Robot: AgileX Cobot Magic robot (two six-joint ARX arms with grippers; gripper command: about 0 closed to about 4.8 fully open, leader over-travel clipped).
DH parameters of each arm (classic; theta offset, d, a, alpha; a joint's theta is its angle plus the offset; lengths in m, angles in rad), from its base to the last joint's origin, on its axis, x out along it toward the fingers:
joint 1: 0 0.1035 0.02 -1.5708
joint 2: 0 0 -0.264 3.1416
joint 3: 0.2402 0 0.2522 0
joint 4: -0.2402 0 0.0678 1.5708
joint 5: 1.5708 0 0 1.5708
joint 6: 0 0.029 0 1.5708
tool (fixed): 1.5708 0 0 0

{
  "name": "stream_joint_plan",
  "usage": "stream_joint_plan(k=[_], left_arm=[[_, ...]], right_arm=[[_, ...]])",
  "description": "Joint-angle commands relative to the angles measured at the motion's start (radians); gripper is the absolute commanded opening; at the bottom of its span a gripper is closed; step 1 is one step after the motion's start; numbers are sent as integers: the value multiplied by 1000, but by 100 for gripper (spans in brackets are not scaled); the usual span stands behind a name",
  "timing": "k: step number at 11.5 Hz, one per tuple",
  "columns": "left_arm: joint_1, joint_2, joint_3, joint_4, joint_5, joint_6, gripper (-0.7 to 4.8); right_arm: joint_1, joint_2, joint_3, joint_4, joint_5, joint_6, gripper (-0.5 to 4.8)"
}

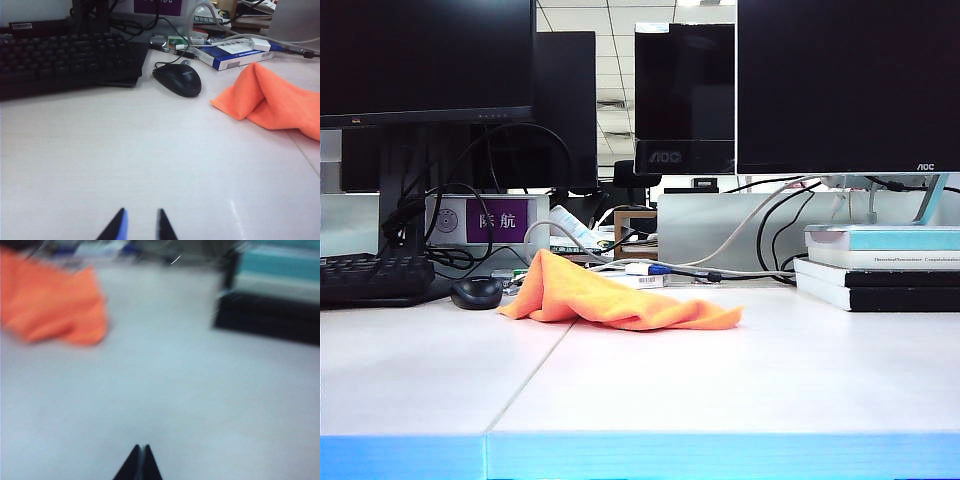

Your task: Wipe the table from back to front using the rag.

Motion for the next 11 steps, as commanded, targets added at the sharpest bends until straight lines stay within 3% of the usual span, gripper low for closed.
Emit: stream_joint_plan(k=[1,3,11], left_arm=[[0,-3,-5,-11,4,2,84],[0,-3,-5,-11,4,2,84],[0,-3,-5,-11,4,2,84]], right_arm=[[-281,-39,-15,58,-66,3,-5],[-333,-39,-15,14,-155,33,-5],[-331,-39,-15,18,-156,75,-5]])
